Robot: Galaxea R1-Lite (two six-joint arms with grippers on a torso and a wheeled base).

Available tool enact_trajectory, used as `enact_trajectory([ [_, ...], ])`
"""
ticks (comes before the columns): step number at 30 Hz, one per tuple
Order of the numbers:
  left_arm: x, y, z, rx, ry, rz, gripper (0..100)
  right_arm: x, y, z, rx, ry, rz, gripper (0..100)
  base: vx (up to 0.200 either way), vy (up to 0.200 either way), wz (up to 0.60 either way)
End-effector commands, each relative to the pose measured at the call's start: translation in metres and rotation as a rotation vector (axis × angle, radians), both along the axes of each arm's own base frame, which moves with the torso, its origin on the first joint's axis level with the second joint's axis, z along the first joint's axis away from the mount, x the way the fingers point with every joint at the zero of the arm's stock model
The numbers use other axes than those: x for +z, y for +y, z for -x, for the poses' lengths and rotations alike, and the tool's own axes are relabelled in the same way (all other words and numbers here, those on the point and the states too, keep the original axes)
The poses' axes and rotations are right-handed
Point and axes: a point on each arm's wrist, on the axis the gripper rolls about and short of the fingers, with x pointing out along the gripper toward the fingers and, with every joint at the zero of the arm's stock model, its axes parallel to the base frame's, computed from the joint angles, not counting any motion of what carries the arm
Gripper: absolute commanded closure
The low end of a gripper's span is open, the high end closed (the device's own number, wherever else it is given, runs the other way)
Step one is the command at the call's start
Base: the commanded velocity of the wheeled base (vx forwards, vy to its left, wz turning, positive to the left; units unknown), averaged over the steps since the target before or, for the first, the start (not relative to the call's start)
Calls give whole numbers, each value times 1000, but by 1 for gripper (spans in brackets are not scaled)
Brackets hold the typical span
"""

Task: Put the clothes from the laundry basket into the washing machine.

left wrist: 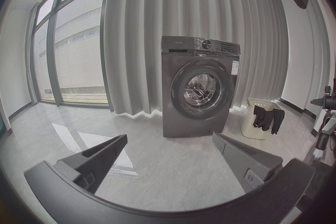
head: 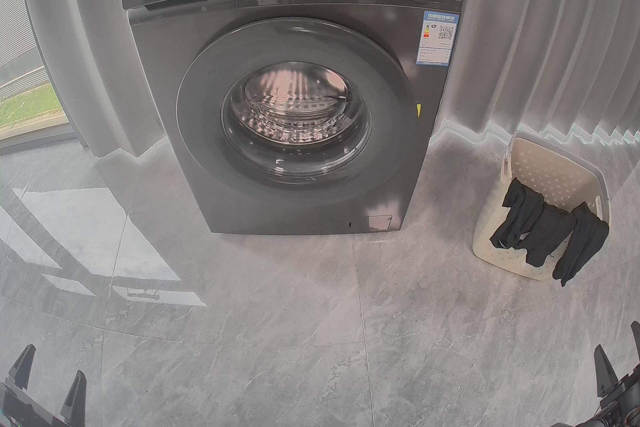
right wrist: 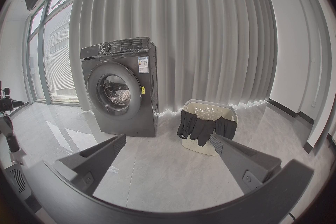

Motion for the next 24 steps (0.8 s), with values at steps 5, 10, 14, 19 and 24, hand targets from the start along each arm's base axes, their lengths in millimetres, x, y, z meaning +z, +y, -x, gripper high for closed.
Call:
enact_trajectory([
  [5,-5,0,0,0,1,0,0,-5,0,-1,2,16,1,0,0,0,0],
  [10,-5,0,0,0,-1,2,0,-5,0,-1,2,16,0,0,0,0,0],
  [14,-5,0,0,0,-1,2,0,-5,0,-1,1,16,1,0,0,0,0],
  [19,-5,0,0,0,-1,3,0,-5,0,-1,1,16,0,0,0,0,0],
  [24,-5,0,0,3,1,2,0,-5,0,-1,1,16,0,0,0,0,0],
])
